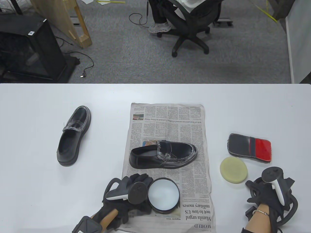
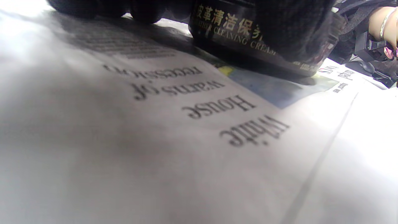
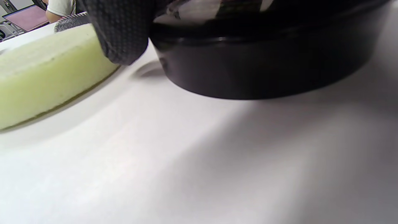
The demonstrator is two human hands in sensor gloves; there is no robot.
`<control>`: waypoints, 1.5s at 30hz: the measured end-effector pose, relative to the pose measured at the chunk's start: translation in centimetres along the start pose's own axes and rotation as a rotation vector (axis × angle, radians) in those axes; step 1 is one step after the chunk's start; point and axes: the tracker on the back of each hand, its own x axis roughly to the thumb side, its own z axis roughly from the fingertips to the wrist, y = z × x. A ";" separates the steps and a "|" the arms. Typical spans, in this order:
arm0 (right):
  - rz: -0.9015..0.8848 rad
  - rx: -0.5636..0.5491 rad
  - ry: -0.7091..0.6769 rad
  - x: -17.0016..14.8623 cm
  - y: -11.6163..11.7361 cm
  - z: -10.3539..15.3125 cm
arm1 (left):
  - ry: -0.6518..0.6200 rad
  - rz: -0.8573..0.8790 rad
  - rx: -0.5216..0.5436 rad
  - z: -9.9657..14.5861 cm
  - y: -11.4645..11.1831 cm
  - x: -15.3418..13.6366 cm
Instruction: Dip and apply leather care cream with polishing sponge on shoes
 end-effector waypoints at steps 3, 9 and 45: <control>0.001 -0.031 -0.009 0.3 -0.4 0.4 | -0.005 0.009 0.003 0.0 0.1 -0.1; 0.049 -0.240 -0.161 3.2 -1.8 3.0 | -0.041 0.042 0.032 0.6 1.3 -0.1; 0.138 -0.308 -0.888 13.0 0.4 10.7 | -0.062 0.101 0.092 -0.1 0.5 1.6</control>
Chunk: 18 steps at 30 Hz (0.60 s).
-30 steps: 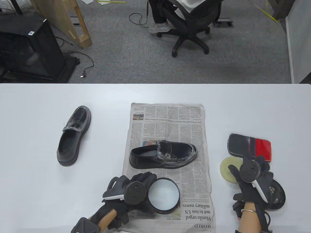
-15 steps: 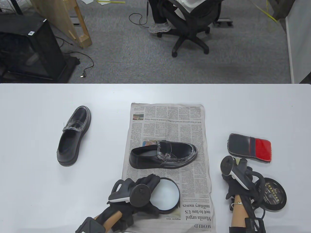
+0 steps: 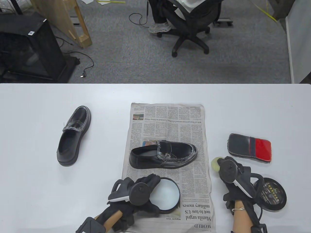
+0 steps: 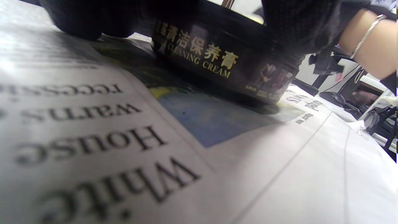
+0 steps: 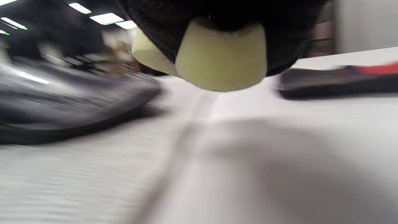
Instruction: Dip and apply leather care cream with polishing sponge on shoes
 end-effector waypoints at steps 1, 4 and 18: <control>-0.003 -0.009 -0.104 2.1 -0.4 0.4 | 0.003 0.003 0.001 0.0 0.0 0.0; 0.086 0.008 -0.403 9.0 -0.6 2.4 | 0.009 0.011 0.004 0.0 0.1 -0.1; 0.466 0.141 -0.678 17.9 6.3 4.6 | 0.034 -0.007 -0.008 -0.2 0.3 -0.1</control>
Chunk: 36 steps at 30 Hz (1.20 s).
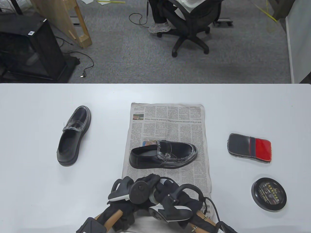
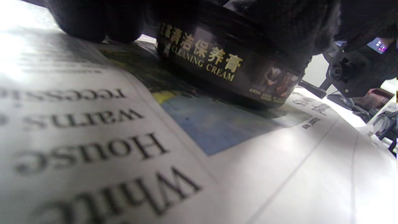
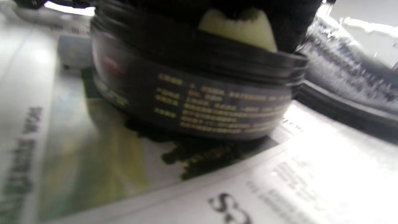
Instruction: Dip and apply leather care cream with polishing sponge on shoes
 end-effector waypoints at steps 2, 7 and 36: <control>-0.077 0.025 -0.015 -0.5 -0.2 0.2 | 0.004 -0.006 -0.004 -0.1 0.0 0.0; -0.059 0.080 -0.047 -0.2 -0.8 0.6 | 0.010 -0.012 -0.003 -0.1 0.1 0.1; -0.075 -0.124 0.639 -16.4 3.6 -2.6 | 0.500 -0.418 0.131 -7.1 7.4 -5.4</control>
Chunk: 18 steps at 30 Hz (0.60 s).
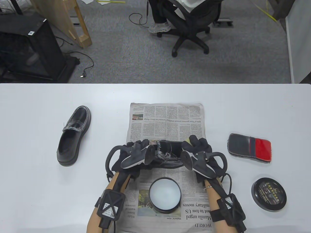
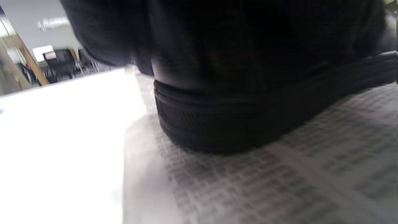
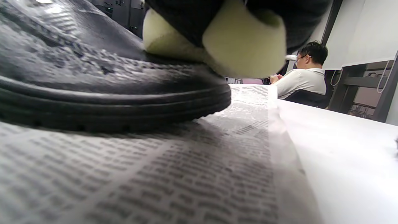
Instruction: Dip and apply leather care cream with polishing sponge on shoes
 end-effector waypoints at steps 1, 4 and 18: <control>-0.017 0.003 0.014 -0.2 0.1 -0.1 | 0.000 0.004 -0.009 0.0 0.0 -0.1; -0.008 0.030 0.047 -1.3 0.4 0.0 | 0.025 -0.025 0.009 -0.1 -0.2 0.0; 0.087 -0.103 -0.095 1.3 -0.2 1.6 | -0.046 0.032 -0.028 -0.5 -0.3 -0.2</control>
